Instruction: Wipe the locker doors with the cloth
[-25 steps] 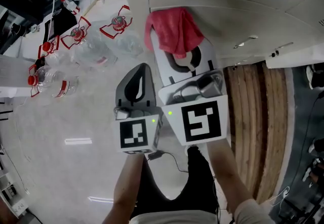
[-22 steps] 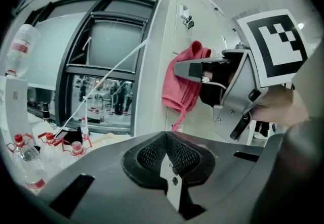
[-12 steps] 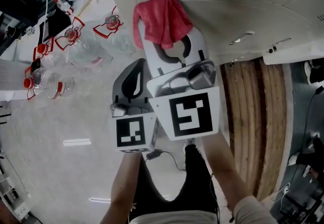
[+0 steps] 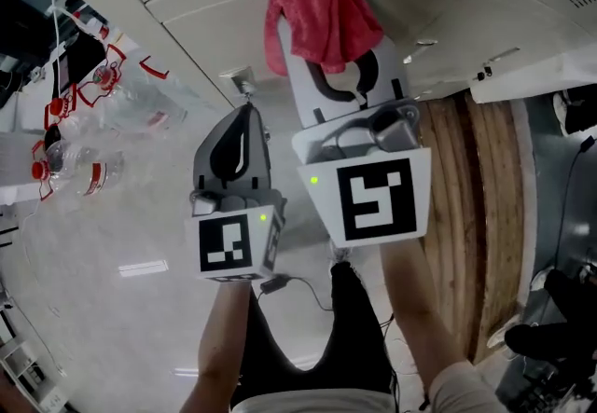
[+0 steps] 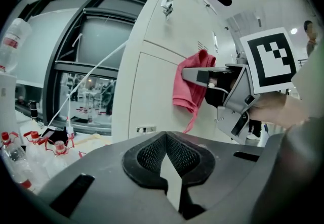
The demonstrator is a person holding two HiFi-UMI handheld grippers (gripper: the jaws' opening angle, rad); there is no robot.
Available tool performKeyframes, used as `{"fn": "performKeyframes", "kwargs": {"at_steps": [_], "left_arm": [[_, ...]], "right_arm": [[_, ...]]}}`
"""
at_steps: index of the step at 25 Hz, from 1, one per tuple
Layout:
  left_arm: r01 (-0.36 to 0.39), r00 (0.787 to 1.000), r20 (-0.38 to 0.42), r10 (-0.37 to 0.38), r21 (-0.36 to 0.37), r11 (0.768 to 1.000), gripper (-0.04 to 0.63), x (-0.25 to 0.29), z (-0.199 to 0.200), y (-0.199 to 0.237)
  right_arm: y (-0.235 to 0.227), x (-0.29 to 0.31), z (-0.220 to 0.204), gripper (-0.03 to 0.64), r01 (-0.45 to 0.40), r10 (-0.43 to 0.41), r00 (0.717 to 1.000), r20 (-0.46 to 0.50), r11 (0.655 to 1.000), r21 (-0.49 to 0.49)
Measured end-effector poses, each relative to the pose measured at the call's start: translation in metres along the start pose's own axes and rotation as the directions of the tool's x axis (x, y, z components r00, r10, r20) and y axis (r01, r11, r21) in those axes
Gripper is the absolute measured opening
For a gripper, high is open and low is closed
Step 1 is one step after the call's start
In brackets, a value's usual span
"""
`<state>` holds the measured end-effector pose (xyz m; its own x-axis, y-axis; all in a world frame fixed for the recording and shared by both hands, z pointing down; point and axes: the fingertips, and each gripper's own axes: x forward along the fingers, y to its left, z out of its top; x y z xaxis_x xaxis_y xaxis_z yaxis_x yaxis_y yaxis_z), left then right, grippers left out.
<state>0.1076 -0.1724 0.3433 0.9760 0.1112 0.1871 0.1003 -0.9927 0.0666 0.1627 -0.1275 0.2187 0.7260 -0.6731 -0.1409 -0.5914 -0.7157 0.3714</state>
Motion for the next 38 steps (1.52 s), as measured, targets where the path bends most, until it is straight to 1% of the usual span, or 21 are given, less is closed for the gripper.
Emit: {"fn": "performKeyframes", "kwargs": {"at_steps": [2, 6, 8, 11, 13, 16, 22, 24, 27, 30, 34, 38], "left_arm": [[0.008, 1.000, -0.002, -0.008, -0.002, 1.000, 0.017, 0.006, -0.001, -0.010], [0.053, 0.999, 0.002, -0.053, -0.004, 0.999, 0.017, 0.022, -0.004, -0.036], [0.051, 0.999, -0.001, -0.051, -0.011, 0.999, 0.017, 0.028, -0.004, -0.045], [0.056, 0.998, 0.007, -0.056, -0.008, 0.998, 0.017, 0.037, -0.003, -0.057], [0.067, 0.998, 0.013, -0.067, -0.004, 0.998, 0.017, 0.042, -0.003, -0.063], [0.079, 0.997, -0.001, -0.079, -0.002, 0.997, 0.017, 0.044, -0.008, -0.066], [0.079, 0.997, -0.013, -0.079, -0.004, 0.997, 0.017, 0.046, -0.014, -0.060], [0.068, 0.998, -0.012, -0.068, -0.006, 0.998, 0.017, 0.045, -0.015, -0.055], [0.053, 0.999, -0.005, -0.053, -0.011, 0.999, 0.017, 0.039, -0.015, -0.045], [0.039, 0.999, -0.005, -0.039, -0.006, 0.999, 0.017, 0.029, -0.015, -0.033], [0.006, 1.000, -0.006, -0.006, -0.007, 1.000, 0.017, 0.014, -0.015, -0.009], [-0.041, 0.999, -0.012, 0.041, -0.010, 0.999, 0.017, -0.002, -0.016, 0.019]], "right_arm": [[-0.021, -0.008, -0.008, 0.031, 0.030, -0.030, 0.999, -0.015, 0.999, -0.011], [-0.069, -0.028, -0.025, 0.031, 0.112, -0.112, 0.993, -0.045, 0.994, -0.015], [-0.091, -0.037, -0.032, 0.031, 0.146, -0.146, 0.988, -0.049, 0.989, -0.005], [-0.116, -0.046, -0.039, 0.031, 0.181, -0.183, 0.982, -0.052, 0.983, -0.029], [-0.127, -0.050, -0.043, 0.031, 0.197, -0.200, 0.978, -0.057, 0.979, -0.048], [-0.138, -0.054, -0.048, 0.031, 0.219, -0.224, 0.972, -0.070, 0.973, -0.070], [-0.146, -0.057, -0.052, 0.031, 0.235, -0.243, 0.966, -0.084, 0.968, -0.093], [-0.147, -0.057, -0.053, 0.031, 0.243, -0.251, 0.964, -0.090, 0.965, -0.097], [-0.145, -0.059, -0.050, 0.031, 0.253, -0.262, 0.960, -0.095, 0.962, -0.102], [-0.126, -0.063, -0.039, 0.031, 0.223, -0.232, 0.969, -0.083, 0.970, -0.101], [-0.068, -0.056, -0.017, 0.031, 0.133, -0.133, 0.991, -0.029, 0.991, -0.010], [-0.003, -0.040, -0.010, 0.031, 0.039, -0.039, 0.999, 0.004, 0.999, 0.037]]}}
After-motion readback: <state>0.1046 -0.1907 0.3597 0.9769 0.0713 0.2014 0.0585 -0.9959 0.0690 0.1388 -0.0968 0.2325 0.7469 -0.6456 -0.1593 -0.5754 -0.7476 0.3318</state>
